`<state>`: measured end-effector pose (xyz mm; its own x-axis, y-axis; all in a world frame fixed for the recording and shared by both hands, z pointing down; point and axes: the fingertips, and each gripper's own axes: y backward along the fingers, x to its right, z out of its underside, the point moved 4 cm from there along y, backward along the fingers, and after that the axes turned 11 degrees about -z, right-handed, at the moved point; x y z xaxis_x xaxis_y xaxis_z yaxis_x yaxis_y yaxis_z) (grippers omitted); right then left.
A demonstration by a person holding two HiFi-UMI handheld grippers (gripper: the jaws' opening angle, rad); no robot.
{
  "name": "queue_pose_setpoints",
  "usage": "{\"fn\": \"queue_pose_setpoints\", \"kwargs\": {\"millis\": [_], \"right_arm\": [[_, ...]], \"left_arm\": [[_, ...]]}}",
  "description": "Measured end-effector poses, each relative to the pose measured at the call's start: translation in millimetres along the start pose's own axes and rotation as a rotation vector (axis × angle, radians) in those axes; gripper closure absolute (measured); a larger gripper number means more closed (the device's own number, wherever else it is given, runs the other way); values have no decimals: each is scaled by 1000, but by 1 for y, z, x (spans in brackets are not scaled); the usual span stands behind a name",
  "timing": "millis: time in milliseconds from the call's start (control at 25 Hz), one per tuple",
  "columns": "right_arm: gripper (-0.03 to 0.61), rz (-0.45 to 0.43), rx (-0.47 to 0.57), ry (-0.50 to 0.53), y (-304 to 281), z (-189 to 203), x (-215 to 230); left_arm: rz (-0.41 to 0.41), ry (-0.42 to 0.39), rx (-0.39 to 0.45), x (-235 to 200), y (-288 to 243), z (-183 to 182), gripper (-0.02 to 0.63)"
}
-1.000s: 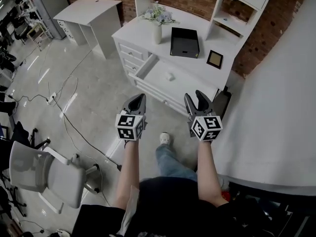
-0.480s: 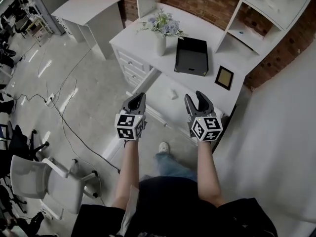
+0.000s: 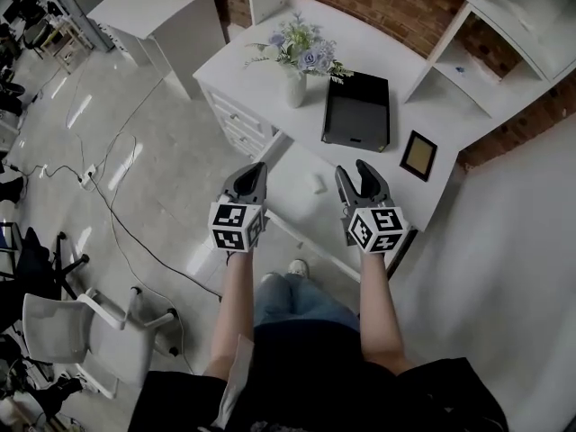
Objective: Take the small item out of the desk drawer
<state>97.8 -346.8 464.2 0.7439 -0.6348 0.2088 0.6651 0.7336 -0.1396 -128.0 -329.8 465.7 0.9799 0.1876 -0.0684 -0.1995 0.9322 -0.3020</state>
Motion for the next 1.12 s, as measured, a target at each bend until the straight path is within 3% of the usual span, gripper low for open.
{"fn": "queue_pose_setpoints", "kwargs": {"millis": [560, 840, 1120], "right_arm": [[393, 3, -132, -29, -43, 42, 2], [393, -17, -254, -50, -54, 90, 3], [391, -59, -442, -67, -70, 162, 13]], "left_arm": [[59, 29, -63, -13, -41, 13, 604], [81, 35, -99, -12, -57, 30, 604], [74, 48, -145, -15, -80, 56, 604]]}}
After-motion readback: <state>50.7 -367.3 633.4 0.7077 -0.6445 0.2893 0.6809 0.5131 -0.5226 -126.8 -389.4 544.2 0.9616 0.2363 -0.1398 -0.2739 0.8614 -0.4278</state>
